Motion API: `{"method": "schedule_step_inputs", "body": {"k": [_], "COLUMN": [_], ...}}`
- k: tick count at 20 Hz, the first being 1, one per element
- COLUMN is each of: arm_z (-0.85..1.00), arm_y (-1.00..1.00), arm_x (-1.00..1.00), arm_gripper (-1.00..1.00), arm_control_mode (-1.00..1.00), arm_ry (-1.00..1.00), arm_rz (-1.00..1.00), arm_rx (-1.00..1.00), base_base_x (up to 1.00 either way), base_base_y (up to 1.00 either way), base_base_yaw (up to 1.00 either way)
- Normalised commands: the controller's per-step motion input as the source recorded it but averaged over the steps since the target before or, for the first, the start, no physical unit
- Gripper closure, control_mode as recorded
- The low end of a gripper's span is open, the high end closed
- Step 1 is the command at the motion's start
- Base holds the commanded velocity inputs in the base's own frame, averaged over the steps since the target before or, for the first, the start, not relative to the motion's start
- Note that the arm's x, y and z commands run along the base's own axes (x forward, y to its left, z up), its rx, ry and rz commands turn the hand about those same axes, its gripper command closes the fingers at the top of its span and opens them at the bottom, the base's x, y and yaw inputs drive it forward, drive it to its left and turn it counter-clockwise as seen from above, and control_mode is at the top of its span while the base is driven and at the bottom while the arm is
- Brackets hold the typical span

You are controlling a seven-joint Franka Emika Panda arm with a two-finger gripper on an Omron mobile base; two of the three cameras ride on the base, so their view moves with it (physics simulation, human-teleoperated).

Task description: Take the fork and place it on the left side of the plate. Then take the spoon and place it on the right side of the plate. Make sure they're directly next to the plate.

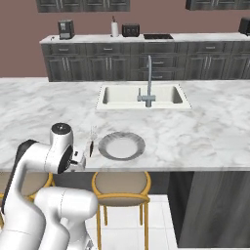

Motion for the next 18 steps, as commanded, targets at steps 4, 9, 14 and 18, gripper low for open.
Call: {"method": "schedule_step_inputs", "body": {"k": [4, 9, 14, 18], "arm_z": [0.00, 0.00, 0.00, 0.00], "arm_y": [0.00, 0.00, 0.00, 0.00], "arm_x": [0.00, 0.00, 0.00, 0.00], "arm_gripper": [-1.00, -1.00, -1.00, -1.00], "arm_control_mode": [1.00, 1.00, 1.00, 1.00], "arm_ry": [0.00, 0.00, 0.00, 0.00], "arm_rz": [0.00, 0.00, 0.00, 0.00], "arm_rx": [0.00, 0.00, 0.00, 0.00], "base_base_x": [-0.72, -0.93, -0.38, 0.05], "base_base_y": [0.09, 0.12, 0.64, 0.86], "base_base_yaw": [0.00, 0.00, 0.03, 0.01]}}
